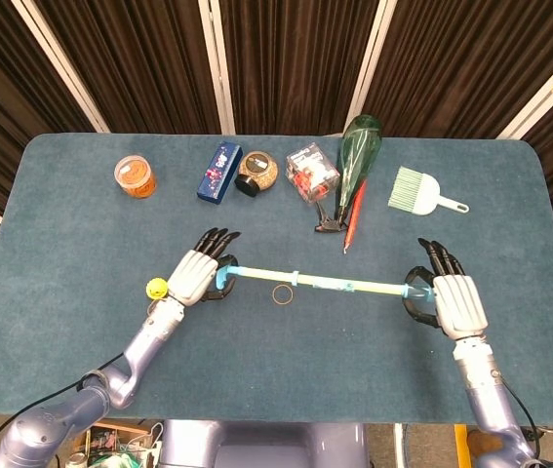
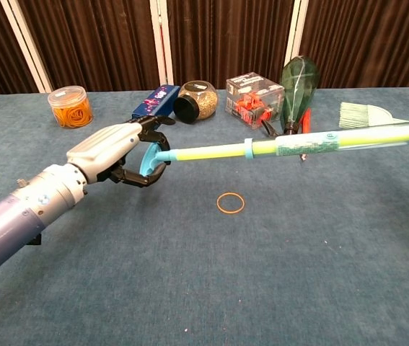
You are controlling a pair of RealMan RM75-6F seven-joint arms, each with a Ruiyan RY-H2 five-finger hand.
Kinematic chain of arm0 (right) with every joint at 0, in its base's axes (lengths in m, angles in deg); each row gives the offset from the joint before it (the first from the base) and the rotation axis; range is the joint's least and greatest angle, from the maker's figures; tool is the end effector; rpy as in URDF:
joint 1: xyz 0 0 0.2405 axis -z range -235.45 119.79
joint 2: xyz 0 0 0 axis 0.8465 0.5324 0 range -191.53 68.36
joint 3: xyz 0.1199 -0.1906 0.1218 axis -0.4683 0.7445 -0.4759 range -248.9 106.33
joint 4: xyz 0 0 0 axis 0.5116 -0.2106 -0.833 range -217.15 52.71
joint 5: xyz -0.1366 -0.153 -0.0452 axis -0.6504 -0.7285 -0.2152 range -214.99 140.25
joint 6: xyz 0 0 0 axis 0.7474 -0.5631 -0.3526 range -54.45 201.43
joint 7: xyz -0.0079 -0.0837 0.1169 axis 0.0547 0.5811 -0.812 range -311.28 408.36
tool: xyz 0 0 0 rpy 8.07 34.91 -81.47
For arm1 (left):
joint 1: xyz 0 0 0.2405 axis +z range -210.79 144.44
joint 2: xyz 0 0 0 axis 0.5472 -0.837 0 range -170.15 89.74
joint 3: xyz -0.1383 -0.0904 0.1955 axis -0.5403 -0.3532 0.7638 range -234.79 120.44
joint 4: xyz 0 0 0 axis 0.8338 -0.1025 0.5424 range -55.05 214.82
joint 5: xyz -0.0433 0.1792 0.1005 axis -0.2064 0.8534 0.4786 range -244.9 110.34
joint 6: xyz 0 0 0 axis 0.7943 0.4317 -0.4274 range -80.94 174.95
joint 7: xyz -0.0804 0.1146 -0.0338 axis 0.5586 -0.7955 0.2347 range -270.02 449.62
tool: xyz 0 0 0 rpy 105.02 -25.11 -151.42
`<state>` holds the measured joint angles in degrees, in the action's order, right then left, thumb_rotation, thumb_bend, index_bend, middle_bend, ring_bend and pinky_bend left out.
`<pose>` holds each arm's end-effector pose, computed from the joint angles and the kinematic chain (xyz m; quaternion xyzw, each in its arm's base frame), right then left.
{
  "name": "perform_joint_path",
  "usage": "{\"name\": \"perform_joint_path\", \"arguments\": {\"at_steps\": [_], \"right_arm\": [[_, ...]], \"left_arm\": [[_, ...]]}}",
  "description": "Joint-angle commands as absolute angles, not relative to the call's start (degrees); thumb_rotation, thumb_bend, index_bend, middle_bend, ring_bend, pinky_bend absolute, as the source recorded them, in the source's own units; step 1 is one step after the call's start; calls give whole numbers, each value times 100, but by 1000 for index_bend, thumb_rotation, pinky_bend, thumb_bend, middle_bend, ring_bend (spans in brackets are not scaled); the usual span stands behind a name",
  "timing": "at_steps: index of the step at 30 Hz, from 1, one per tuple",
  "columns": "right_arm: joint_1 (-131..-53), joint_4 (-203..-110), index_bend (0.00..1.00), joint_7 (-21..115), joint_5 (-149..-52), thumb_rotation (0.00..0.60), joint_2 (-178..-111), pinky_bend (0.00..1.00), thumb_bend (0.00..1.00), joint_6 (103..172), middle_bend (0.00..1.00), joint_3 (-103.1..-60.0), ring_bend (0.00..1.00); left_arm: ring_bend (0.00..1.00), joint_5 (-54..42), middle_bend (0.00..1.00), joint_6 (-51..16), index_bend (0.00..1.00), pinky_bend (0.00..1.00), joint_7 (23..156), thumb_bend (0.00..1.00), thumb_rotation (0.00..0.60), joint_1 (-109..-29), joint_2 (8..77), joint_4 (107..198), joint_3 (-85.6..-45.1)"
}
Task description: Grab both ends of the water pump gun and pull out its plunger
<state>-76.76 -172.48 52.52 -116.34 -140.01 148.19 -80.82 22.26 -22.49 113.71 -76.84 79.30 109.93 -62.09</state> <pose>-0.2461 -0.2700 0.0795 0.6001 -0.4153 0.4576 0.5080 -0.1612 0.3549 -0.0990 -0.7030 -0.3459 -0.5186 0.3423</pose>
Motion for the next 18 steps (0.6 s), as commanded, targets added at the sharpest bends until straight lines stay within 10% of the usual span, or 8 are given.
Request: {"name": "perform_joint_path", "arguments": {"at_steps": [1,18], "right_arm": [[-7661,-17239,1000,5238,-11608,600,-13987,143,508,14832,91,-8088,0],[-7517,-17085,1000,4994,-11406,600,-13744,143,508,14873,92,-8132,0]], "left_arm": [[0,2215,61,-2255,736,21,11286,626,600,-7624,7825,11113,-6177],[0,2433,66,-2734,736,21,10989,626,600,-7184,7129,11509,-5832]]}}
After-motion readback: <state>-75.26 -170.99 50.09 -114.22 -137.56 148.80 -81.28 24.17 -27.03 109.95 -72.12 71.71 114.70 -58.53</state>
